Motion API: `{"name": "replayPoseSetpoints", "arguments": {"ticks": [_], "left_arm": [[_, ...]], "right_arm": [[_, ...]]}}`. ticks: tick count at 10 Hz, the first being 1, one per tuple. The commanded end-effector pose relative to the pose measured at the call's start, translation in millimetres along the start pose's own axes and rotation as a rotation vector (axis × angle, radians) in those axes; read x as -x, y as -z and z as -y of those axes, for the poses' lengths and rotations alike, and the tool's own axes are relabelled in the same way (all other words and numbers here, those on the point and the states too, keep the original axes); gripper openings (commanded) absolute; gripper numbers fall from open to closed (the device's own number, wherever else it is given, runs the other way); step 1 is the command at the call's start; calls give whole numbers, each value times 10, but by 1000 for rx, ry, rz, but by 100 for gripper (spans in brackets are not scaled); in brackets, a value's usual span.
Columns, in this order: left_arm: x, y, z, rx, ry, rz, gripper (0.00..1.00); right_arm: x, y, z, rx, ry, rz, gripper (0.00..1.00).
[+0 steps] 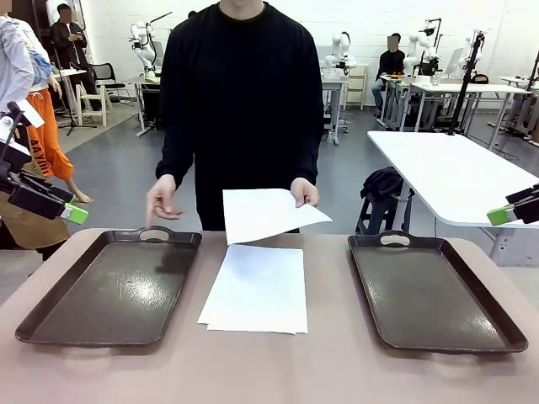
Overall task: Sort the A4 documents.
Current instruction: Receive the A4 Paper.
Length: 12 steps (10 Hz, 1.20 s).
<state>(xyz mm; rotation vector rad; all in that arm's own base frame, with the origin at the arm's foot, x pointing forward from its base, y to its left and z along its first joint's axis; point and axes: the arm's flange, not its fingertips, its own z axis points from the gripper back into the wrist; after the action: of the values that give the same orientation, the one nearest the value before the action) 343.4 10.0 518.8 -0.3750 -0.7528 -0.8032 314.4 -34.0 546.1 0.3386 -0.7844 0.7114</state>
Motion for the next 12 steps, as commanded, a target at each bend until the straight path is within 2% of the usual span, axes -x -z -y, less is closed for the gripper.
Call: {"name": "replayPoseSetpoints", "arguments": {"ticks": [1,10,12], "left_arm": [[9,6,-21,7,6,9,100],[9,6,-21,7,6,9,100],[-66,150,-19,17,-48,2,100]], "right_arm": [[0,5,-1,-1,-1,-1,100],[0,5,-1,-1,-1,-1,100],[0,5,-1,-1,-1,-1,100]]}}
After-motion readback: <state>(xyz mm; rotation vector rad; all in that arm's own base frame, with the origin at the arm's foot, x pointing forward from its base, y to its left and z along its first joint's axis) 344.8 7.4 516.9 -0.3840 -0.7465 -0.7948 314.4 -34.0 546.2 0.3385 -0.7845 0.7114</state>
